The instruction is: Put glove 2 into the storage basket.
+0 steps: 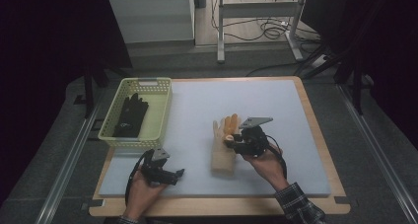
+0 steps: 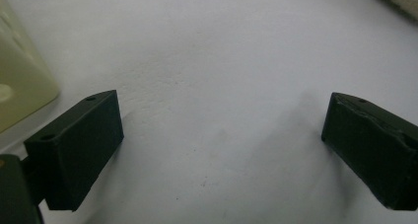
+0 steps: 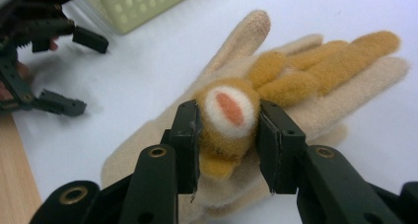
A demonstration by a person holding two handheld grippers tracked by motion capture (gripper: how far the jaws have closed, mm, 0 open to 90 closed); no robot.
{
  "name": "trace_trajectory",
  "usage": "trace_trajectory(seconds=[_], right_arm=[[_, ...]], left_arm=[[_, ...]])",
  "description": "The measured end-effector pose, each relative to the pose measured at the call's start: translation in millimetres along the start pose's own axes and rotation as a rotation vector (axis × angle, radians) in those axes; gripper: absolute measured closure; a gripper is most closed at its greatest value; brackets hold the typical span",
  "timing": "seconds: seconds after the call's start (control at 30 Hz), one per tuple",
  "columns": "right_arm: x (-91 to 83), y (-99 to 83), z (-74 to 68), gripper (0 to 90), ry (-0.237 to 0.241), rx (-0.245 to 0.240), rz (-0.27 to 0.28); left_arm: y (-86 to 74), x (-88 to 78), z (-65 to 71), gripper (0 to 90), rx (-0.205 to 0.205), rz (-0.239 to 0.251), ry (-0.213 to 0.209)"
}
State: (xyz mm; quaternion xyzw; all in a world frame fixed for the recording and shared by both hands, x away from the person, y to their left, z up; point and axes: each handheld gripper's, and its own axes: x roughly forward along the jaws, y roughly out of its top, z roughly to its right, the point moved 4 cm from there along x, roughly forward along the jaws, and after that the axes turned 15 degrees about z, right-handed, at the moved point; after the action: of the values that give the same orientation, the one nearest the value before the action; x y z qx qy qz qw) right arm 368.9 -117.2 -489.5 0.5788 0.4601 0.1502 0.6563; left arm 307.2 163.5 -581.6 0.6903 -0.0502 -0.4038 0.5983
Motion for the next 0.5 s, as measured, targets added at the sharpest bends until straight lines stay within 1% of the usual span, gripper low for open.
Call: trace_trajectory(seconds=[0.1,0.2,0.27,0.33,0.4,0.43,0.5], right_arm=[[4.2,-7.2,-0.7,62.4,0.009,0.01,-0.01],[7.8,-12.7,-0.9,62.1,0.005,0.017,-0.017],[10.0,-17.4,0.4,61.8,-0.016,0.02,-0.027],[11.9,-22.2,1.0,61.0,-0.021,0.017,-0.036],[15.1,-29.3,1.8,58.2,-0.035,0.007,-0.056],[17.0,-32.5,2.1,55.7,-0.035,0.002,-0.056],[19.2,-36.1,2.9,49.8,-0.029,0.009,-0.052]], left_arm=[[0.0,-0.1,-0.1,2.6,0.001,-0.001,-0.001],[-0.1,-0.4,-0.2,2.6,0.005,-0.004,-0.003],[-0.1,-0.4,-0.3,2.6,0.006,-0.004,-0.002],[-0.1,-0.4,-0.3,2.6,0.005,-0.004,-0.003],[-0.1,-0.4,0.0,2.6,0.002,-0.004,-0.002],[-0.1,-0.4,-0.1,2.6,0.003,-0.004,-0.002],[-0.1,-0.4,-0.1,2.6,0.003,-0.004,-0.002]])
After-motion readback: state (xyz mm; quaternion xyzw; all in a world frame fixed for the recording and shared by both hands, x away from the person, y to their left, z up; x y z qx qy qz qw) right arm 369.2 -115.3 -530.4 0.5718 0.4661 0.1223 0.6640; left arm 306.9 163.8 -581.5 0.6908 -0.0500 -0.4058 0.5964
